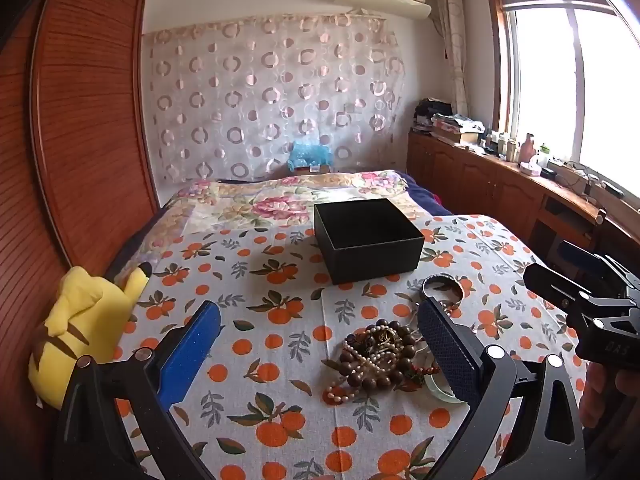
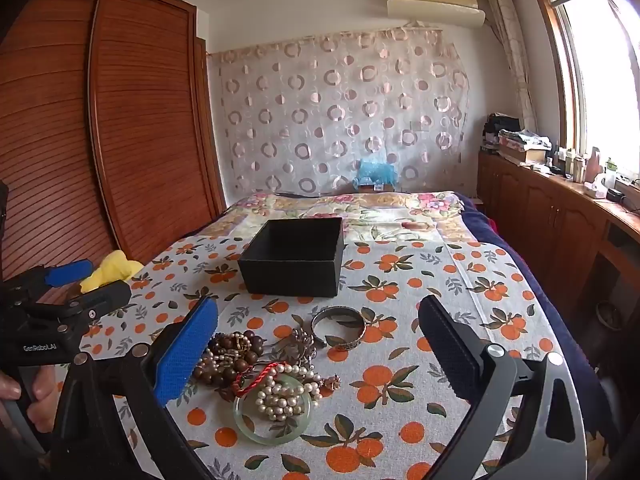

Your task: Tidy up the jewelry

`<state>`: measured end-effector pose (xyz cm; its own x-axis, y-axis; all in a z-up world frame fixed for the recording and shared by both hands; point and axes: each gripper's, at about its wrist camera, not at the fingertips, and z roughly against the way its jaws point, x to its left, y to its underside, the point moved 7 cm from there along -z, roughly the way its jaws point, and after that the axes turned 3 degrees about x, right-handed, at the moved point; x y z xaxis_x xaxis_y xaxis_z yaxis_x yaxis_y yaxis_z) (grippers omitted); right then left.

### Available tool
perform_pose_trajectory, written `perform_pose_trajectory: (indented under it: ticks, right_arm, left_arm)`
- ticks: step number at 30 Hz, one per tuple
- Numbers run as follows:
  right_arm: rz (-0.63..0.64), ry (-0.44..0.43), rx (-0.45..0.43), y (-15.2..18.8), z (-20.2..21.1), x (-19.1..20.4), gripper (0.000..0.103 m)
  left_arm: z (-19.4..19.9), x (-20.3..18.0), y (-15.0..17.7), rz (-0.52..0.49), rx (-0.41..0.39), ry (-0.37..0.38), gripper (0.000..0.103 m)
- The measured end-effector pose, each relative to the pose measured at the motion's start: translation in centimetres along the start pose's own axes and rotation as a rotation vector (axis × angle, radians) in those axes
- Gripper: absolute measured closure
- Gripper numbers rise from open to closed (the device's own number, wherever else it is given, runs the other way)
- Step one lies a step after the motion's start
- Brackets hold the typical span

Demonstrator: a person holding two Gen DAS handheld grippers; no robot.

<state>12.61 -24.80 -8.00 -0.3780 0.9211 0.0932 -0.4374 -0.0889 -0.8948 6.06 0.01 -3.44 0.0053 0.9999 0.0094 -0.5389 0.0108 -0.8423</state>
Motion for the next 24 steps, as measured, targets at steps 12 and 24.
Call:
perform_pose_trajectory:
  ticks: [12,24]
  right_arm:
    - [0.006,0.003,0.009,0.1,-0.12,-0.05,0.002]
    - [0.004,0.002,0.009,0.05,-0.05,-0.08,0.002]
  left_arm:
    - [0.05,-0.03,-0.09,0.0,-0.01,-0.002,0.008]
    - [0.5,-0.26,-0.38,-0.001,-0.015,-0.002,0.008]
